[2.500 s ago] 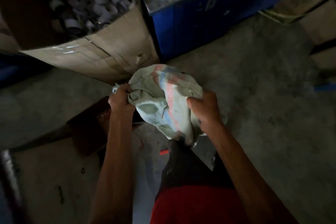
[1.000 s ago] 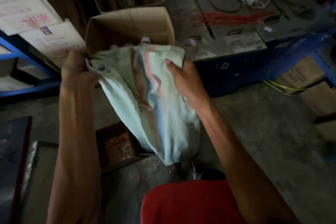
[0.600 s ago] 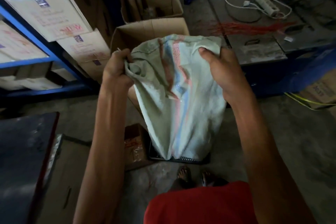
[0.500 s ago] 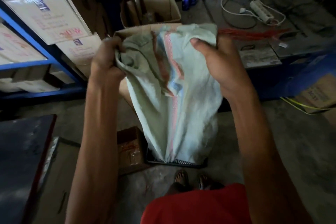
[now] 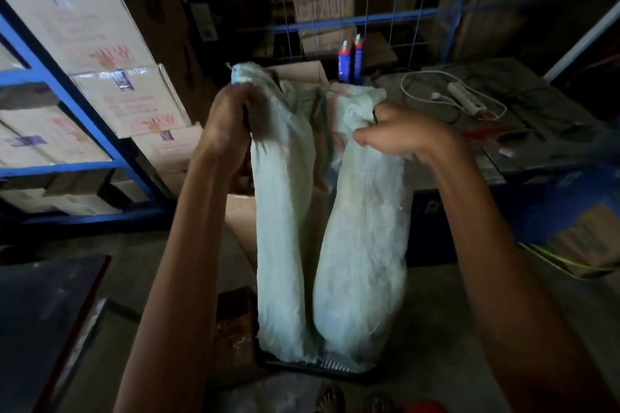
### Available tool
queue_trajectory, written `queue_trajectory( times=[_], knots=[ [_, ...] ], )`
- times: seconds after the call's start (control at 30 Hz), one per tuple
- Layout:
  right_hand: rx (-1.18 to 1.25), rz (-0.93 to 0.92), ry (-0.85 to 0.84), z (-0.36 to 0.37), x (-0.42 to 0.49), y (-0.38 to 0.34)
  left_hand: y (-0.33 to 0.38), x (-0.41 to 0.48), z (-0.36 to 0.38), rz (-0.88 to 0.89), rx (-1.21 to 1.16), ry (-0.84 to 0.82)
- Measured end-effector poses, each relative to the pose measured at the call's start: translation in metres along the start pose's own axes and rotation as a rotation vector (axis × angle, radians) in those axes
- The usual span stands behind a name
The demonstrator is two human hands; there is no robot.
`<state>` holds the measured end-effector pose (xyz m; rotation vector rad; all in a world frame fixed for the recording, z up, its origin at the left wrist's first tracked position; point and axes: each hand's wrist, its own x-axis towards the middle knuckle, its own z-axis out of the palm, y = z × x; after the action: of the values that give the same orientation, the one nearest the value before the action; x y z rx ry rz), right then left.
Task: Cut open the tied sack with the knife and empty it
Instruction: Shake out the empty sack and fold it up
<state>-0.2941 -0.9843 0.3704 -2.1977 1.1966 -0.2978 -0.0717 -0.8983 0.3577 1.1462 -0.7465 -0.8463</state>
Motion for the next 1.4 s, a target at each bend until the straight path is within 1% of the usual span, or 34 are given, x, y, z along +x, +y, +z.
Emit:
queue_trajectory(
  times=[0.03,0.07,0.1,0.13,0.2,0.23,0.27,0.3,0.33,0.37,0.43,0.47,0.5,0.53,0.57,0.63,0.7,0.77,0.8,0.83,0.87,0.9,0.93,0.97,1.0,1.03,1.07,1.1,1.17,1.23,1.3,1.33,1.4],
  knots=[
    [-0.111,0.021,-0.009,-0.008,0.001,0.002,0.000,-0.003,0.005,0.046,0.091,0.069],
    [-0.179,0.011,0.053,-0.018,0.001,0.003,0.004,-0.005,0.011,0.099,0.140,0.106],
    [-0.173,-0.019,0.166,-0.030,-0.002,0.001,0.012,-0.007,0.015,0.145,0.134,0.122],
    [-0.131,-0.071,0.303,-0.044,-0.007,-0.002,0.024,-0.006,0.019,0.189,0.069,0.112],
    [-0.015,-0.233,0.586,-0.076,-0.014,-0.013,0.057,-0.006,0.027,0.301,-0.079,0.015],
    [0.048,-0.291,0.631,-0.091,-0.016,-0.021,0.073,-0.004,0.034,0.362,-0.073,-0.024],
    [0.108,-0.328,0.603,-0.101,-0.015,-0.030,0.084,-0.002,0.043,0.413,0.006,-0.021],
    [0.155,-0.326,0.520,-0.108,-0.011,-0.037,0.090,-0.002,0.055,0.445,0.126,0.011],
    [0.209,-0.287,0.410,-0.112,-0.004,-0.043,0.091,-0.003,0.067,0.445,0.243,0.020],
    [0.292,-0.227,0.275,-0.113,0.003,-0.048,0.086,-0.002,0.076,0.408,0.338,-0.028],
    [0.475,-0.132,0.033,-0.108,0.017,-0.050,0.067,-0.001,0.084,0.310,0.483,-0.257],
    [0.523,-0.109,-0.040,-0.105,0.021,-0.049,0.055,-0.002,0.085,0.255,0.550,-0.373],
    [0.549,-0.094,-0.079,-0.102,0.025,-0.046,0.043,-0.002,0.087,0.214,0.610,-0.446],
    [0.561,-0.081,-0.091,-0.099,0.029,-0.043,0.031,-0.002,0.091,0.211,0.659,-0.464],
    [0.572,-0.069,-0.099,-0.098,0.032,-0.040,0.019,-0.001,0.096,0.252,0.718,-0.410],
    [0.574,-0.060,-0.124,-0.097,0.038,-0.034,-0.002,0.005,0.107,0.415,0.852,-0.155],
    [0.466,-0.079,-0.093,-0.099,0.044,-0.021,-0.013,0.011,0.114,0.555,0.934,0.066],
    [0.349,-0.121,0.080,-0.099,0.050,0.001,-0.017,0.020,0.112,0.566,0.950,0.165],
    [0.332,-0.125,0.182,-0.097,0.054,0.018,-0.016,0.024,0.110,0.543,0.938,0.197],
    [0.319,-0.110,0.249,-0.094,0.057,0.037,-0.016,0.028,0.107,0.523,0.918,0.226],
    [0.270,-0.079,0.240,-0.088,0.060,0.058,-0.014,0.030,0.105,0.499,0.895,0.255],
    [0.183,-0.042,0.131,-0.080,0.063,0.079,-0.011,0.032,0.103,0.469,0.842,0.271],
    [0.112,-0.011,-0.016,-0.066,0.067,0.099,-0.008,0.035,0.101,0.418,0.738,0.254],
    [0.074,-0.012,-0.154,-0.050,0.068,0.110,-0.006,0.038,0.100,0.359,0.595,0.200],
    [0.100,-0.054,-0.262,-0.032,0.067,0.114,-0.004,0.039,0.101,0.306,0.453,0.133],
    [0.210,-0.121,-0.311,-0.013,0.069,0.114,-0.003,0.039,0.106,0.260,0.327,0.063],
    [0.370,-0.163,-0.287,0.006,0.070,0.109,-0.004,0.039,0.113,0.221,0.229,-0.006],
    [0.538,-0.169,-0.211,0.024,0.072,0.100,-0.006,0.038,0.121,0.189,0.170,-0.062],
    [0.785,-0.152,0.006,0.050,0.077,0.079,-0.004,0.036,0.132,0.147,0.164,-0.137],
    [0.879,-0.165,0.188,0.058,0.084,0.065,0.004,0.037,0.122,0.168,0.289,-0.248],
    [0.936,-0.185,0.251,0.051,0.086,0.056,0.009,0.039,0.083,0.238,0.401,-0.385],
    [0.949,-0.177,0.285,0.043,0.087,0.053,0.009,0.037,0.059,0.263,0.439,-0.402],
    [1.017,-0.174,0.335,0.023,0.088,0.045,-0.007,0.025,0.018,0.265,0.580,-0.337]
  ],
)
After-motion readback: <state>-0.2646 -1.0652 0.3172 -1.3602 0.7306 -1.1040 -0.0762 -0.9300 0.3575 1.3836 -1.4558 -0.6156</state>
